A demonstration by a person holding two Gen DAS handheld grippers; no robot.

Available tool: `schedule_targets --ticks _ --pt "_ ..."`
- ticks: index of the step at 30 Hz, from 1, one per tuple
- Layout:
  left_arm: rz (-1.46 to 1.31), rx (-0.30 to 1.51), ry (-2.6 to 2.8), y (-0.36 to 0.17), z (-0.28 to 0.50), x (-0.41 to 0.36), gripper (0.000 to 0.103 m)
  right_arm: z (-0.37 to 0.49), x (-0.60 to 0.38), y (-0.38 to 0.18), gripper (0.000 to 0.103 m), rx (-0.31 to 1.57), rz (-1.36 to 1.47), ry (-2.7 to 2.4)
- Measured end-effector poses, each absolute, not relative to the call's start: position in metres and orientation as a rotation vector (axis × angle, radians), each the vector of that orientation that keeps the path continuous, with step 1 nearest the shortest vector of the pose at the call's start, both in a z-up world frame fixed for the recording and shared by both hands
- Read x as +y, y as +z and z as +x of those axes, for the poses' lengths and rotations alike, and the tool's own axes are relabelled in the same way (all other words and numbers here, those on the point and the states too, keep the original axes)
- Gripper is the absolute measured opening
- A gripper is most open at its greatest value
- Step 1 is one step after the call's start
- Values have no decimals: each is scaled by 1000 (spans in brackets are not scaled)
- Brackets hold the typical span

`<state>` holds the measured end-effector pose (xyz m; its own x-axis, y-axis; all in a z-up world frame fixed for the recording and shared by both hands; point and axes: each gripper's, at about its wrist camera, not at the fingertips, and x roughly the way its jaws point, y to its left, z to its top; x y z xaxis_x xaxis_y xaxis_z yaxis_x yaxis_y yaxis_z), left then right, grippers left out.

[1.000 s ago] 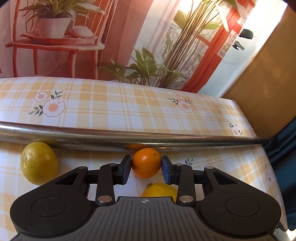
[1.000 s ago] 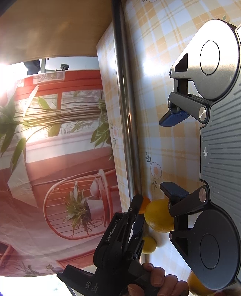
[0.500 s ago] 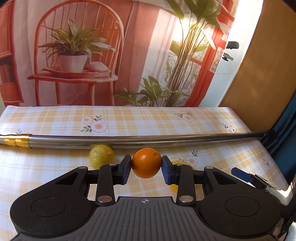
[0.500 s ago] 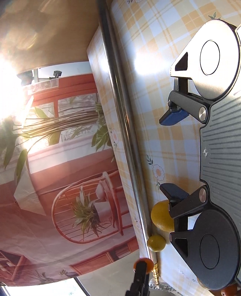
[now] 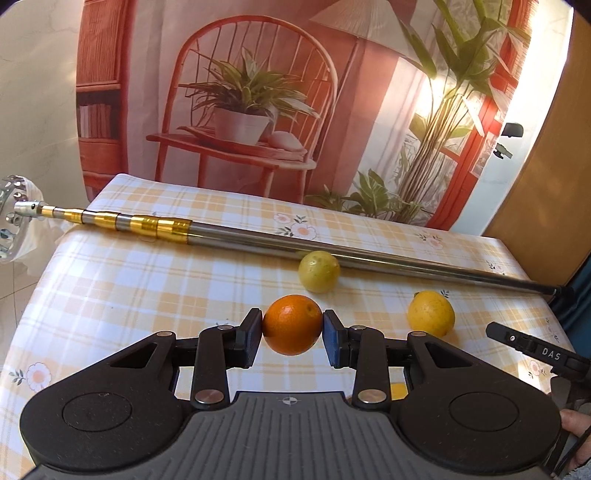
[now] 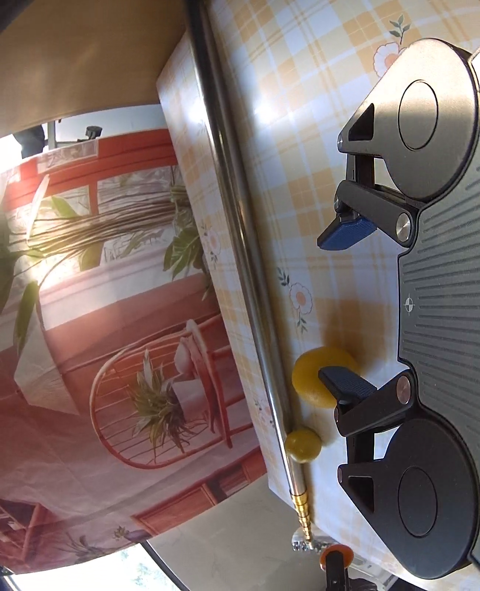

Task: Organize fruits
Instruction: 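Close the right gripper on a greenish-yellow citrus by the pole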

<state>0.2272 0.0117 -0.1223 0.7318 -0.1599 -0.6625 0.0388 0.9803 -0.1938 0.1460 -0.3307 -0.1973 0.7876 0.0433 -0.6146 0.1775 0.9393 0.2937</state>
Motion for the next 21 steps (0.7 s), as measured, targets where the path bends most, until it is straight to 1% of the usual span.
schedule_targets --ticks 10,13,21 --pt "-186 707 -109 -125 201 29 37 163 -295 -167 66 685 317 -13" --pt "-169 716 -104 -127 196 32 37 168 -283 -161 66 720 318 -17" --pt "-189 680 -91 -133 191 40 37 191 -240 -145 66 753 205 63"
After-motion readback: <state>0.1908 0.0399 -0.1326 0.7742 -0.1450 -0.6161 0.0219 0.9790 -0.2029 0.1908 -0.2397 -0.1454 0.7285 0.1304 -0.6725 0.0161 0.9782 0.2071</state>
